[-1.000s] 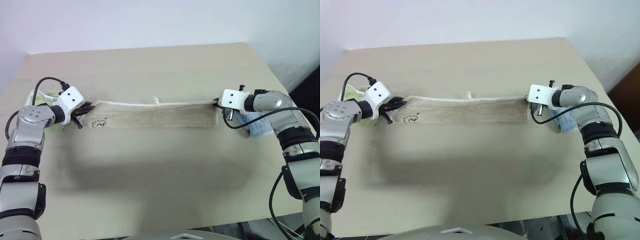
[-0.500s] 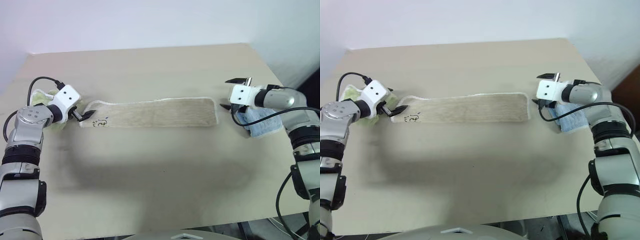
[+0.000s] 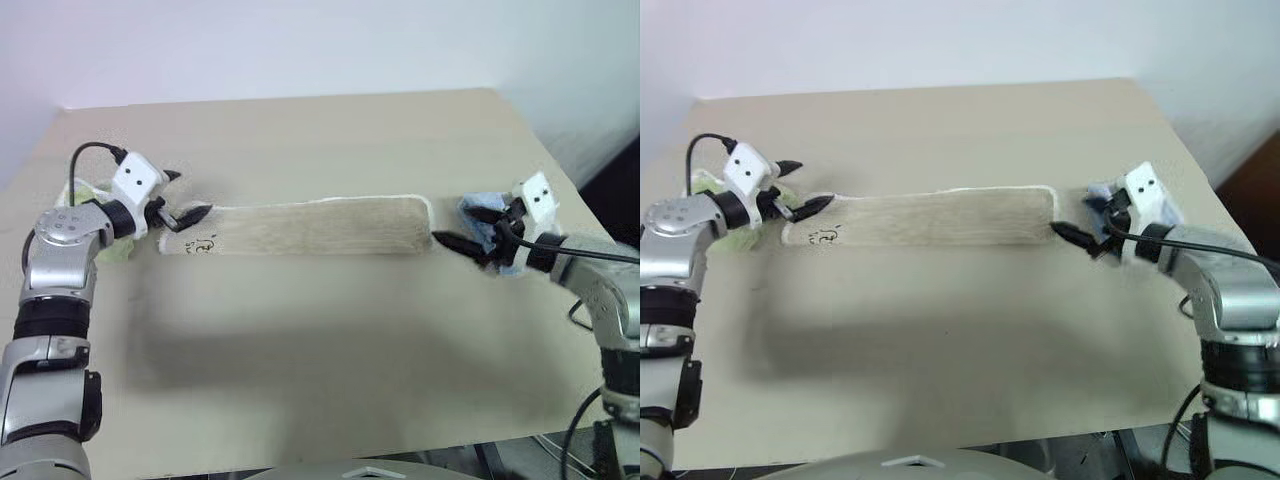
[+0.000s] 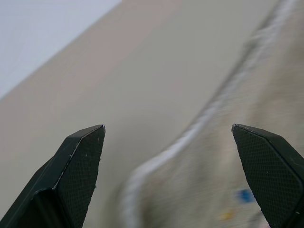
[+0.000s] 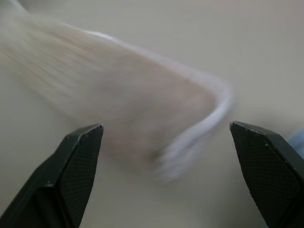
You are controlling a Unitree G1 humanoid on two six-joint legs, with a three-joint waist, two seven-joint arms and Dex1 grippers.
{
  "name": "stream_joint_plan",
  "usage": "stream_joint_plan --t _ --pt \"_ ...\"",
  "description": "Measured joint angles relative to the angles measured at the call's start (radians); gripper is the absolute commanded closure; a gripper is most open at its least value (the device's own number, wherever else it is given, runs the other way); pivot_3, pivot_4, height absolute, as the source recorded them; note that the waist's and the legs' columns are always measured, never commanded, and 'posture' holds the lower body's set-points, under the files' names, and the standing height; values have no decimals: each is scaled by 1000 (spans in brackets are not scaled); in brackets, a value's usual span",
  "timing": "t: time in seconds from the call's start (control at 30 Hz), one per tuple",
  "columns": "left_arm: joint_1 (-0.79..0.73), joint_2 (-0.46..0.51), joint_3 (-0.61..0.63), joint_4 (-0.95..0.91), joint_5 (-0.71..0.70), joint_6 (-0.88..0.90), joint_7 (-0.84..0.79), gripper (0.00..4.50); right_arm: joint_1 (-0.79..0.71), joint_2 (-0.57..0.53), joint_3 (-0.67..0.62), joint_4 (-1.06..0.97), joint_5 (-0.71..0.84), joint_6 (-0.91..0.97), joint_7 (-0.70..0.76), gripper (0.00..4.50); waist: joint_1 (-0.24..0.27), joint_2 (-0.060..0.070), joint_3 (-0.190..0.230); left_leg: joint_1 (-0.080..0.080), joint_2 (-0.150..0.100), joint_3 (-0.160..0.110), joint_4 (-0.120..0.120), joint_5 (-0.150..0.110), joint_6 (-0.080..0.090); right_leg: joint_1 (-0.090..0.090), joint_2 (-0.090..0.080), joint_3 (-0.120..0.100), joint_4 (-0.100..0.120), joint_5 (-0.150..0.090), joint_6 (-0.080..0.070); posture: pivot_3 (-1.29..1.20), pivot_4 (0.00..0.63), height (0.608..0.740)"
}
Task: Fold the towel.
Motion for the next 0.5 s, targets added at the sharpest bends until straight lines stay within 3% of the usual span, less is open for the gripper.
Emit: stream_joint_plan --t 0.2,0.3,0.5 --pt "33 -20 -19 -112 -31 57 -67 12 -101 277 -265 -66 145 457 -258 18 2 1 -1 0 1 0 -1 0 0 -1 1 0 0 0 0 0 150 728" --pt "38 -35 -26 -144 -48 81 -76 12 -127 415 -355 -39 184 522 -409 18 1 1 0 -1 0 0 -1 0 0 -2 1 0 0 0 0 0 150 728" --pt "62 -37 -26 -210 -68 124 -96 12 -190 548 -484 25 279 523 -686 18 -1 1 -1 -2 -1 0 -2 0 0 -3 2 0 0 0 0 0 150 728"
